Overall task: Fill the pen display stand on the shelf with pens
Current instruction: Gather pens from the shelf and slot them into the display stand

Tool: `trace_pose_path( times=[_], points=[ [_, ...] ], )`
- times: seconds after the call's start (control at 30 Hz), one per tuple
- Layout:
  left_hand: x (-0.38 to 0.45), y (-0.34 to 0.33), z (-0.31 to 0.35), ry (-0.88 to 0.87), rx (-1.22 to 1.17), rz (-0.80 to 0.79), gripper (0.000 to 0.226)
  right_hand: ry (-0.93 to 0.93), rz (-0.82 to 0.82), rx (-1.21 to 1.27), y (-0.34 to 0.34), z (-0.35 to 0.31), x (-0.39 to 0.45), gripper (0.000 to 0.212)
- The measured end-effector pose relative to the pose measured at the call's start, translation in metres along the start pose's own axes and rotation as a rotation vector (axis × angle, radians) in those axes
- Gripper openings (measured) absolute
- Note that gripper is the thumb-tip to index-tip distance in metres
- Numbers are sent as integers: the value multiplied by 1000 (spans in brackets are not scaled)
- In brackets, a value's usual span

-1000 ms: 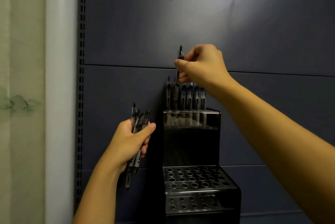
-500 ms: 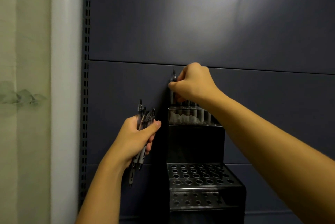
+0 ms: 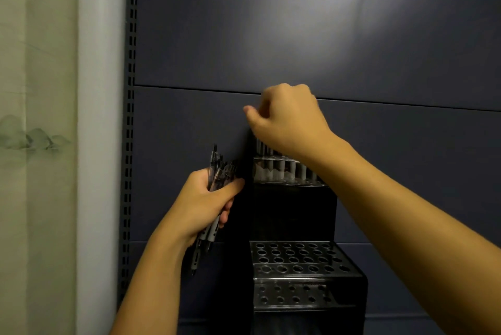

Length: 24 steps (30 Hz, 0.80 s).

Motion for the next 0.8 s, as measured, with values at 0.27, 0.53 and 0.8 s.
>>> trace_pose_path(
  times=[0.27, 0.53, 0.8],
  points=[
    [-7, -3, 9, -45, 80, -77, 29, 135, -610, 160, -10, -24, -11, 22],
    [-6, 0, 7, -51, 62, -65, 24, -83, -488, 514, -10, -15, -7, 18],
    [-2, 0, 1, -18, 13, -40, 21, -253, -93, 959, 32, 4, 18, 14]
  ],
)
Point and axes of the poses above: each hand's wrist, its own x-axis towards the middle knuckle, its own y-axis out of the back of the hand, z = x × y, the point moved 2 cm from there along x, towards the middle knuckle, and after that the axes turned 1 degree about z, right-handed, at the moved point
